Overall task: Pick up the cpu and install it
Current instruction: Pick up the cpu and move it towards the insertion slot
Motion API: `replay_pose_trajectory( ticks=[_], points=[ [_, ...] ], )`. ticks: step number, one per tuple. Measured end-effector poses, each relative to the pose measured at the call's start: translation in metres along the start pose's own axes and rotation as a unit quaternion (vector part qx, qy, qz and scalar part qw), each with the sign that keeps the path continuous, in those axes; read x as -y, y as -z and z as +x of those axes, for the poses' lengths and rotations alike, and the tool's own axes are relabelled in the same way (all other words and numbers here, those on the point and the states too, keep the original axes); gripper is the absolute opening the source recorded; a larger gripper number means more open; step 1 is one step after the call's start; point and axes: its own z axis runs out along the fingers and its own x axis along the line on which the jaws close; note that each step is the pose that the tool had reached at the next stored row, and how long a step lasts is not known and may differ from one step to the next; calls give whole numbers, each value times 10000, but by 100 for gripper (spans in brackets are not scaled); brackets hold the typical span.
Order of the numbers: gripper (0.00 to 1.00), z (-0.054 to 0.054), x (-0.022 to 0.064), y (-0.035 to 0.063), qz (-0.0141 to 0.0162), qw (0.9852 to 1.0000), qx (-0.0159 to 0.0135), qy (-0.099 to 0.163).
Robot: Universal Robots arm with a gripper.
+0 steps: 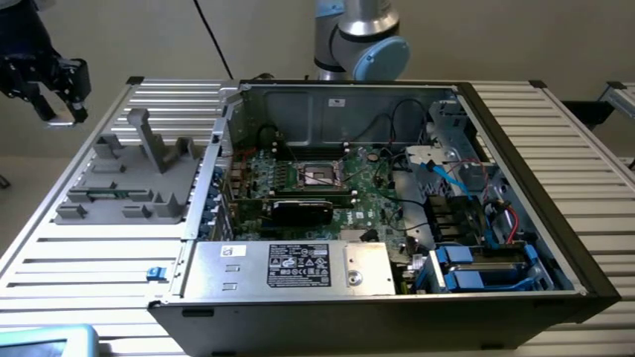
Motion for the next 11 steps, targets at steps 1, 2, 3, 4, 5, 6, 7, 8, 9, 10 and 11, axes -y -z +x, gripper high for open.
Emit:
replay_pose_trajectory(
  ticks=[1,2,3,4,5,6,7,8,9,10,11],
  points=[
    [54,-8,-2,48,0,10000,-1,0],
    [54,-17,-4,94,0,10000,0,0],
    [54,-30,-5,139,0,10000,0,0],
    [54,-44,-7,185,1,10000,-1,0],
    [54,-62,-9,231,0,10000,0,0],
    [54,-79,-11,278,1,10000,-2,0],
    [54,-99,-13,323,0,10000,-2,0],
    [54,-119,-15,369,0,10000,-3,0],
    [54,-141,-17,415,0,10000,-4,-1],
    [54,-165,-19,461,1,10000,-6,0],
    [54,-191,-21,511,0,10000,-6,-1]
  ],
)
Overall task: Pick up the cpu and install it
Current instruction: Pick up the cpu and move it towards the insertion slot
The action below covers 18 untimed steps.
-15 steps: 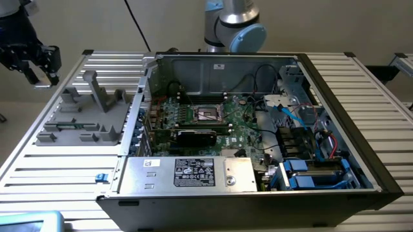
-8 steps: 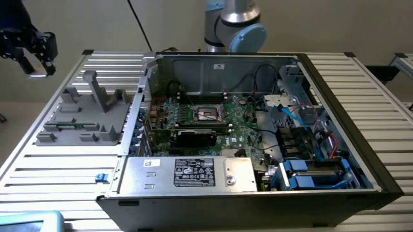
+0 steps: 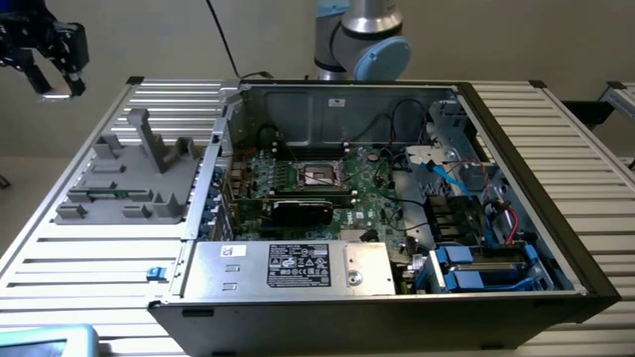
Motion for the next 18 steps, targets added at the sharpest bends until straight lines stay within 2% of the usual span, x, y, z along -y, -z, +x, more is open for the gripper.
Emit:
replay_pose_trajectory(
  ticks=[10,13,18],
  points=[
    [54,-249,-20,458,1,10000,-24,-1],
    [54,-348,-24,525,1,10000,-25,-1],
    [54,-528,-31,577,1,10000,-25,0]
  ],
)
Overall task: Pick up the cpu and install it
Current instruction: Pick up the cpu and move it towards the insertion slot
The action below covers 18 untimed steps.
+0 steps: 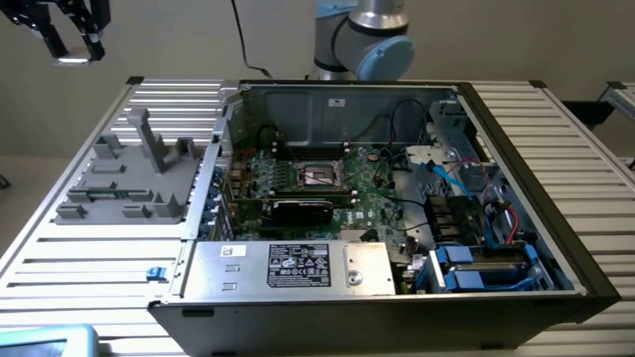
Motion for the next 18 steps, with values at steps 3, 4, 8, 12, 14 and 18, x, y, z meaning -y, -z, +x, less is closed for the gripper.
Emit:
replay_pose_trajectory(
  ticks=[3,4,8,12,14,18],
  points=[
    [54,-112,-4,30,0,10000,-1,0],
    [54,-150,-6,40,0,10000,-1,0],
    [54,-306,-11,77,0,10000,0,0],
    [54,-467,-16,115,-1,10000,0,0],
    [54,-547,-19,134,-1,10000,0,0],
    [54,-718,-24,167,-1,10000,0,0]
  ],
)
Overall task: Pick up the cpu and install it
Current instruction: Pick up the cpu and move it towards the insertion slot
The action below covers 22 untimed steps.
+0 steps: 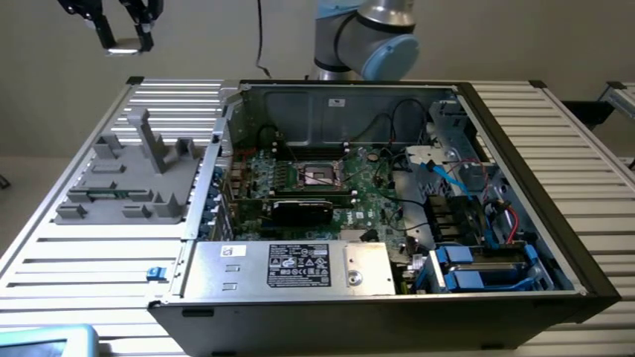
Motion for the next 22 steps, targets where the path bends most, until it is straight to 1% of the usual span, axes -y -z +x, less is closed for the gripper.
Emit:
replay_pose_trajectory(
  ticks=[22],
  points=[
    [54,-980,-15,71,-1,10000,0,0]
  ],
)
